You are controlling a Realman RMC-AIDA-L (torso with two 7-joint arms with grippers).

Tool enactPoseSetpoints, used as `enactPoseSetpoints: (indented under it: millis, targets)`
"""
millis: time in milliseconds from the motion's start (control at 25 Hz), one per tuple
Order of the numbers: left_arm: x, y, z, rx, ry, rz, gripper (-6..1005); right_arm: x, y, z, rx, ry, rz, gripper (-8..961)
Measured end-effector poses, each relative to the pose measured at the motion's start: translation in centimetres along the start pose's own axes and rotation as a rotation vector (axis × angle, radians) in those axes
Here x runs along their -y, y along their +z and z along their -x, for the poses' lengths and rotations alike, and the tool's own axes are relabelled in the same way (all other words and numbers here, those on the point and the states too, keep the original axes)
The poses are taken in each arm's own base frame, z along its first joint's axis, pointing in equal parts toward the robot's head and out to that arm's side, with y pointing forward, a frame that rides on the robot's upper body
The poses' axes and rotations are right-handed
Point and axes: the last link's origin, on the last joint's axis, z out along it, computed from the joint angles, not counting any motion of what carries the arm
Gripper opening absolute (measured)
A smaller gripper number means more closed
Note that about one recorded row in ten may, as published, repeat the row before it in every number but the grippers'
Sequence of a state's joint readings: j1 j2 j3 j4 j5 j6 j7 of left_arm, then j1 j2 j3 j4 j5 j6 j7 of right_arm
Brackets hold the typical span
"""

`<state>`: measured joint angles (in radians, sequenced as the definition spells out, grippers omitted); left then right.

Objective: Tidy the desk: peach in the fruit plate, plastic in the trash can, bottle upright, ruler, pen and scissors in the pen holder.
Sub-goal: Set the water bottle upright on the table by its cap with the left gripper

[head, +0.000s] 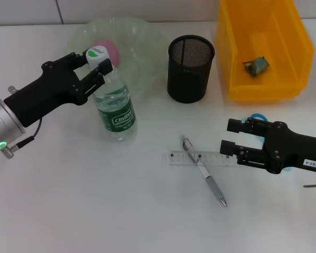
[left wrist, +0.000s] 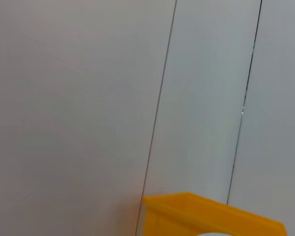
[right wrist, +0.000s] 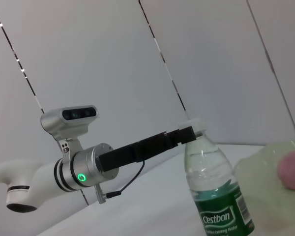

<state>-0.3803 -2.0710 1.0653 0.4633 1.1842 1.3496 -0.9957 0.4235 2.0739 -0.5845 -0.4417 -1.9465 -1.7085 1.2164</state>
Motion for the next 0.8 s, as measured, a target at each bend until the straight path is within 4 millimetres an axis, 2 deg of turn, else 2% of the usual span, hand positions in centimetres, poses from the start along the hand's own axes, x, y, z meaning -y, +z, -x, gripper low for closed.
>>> enactPoseSetpoints:
  millis: [720, 760, 800]
  targets:
    - [-0.78, -0.43, 0.16, -0.025, -0.028, 0.032, 632, 0.05, 0.15, -0.04, -0.001, 0.001, -0.004, 697]
    - [-0.89, -0.56, 0.04, -0.032, -0.022, 0.042, 837, 0.05, 0.15, -0.04, -0.001, 0.001, -0.004, 697]
    - [-0.98, -0.65, -0.02, -0.037, -0.017, 0.048, 838, 0.05, 0.15, -0.03, 0.0, 0.001, -0.005, 698]
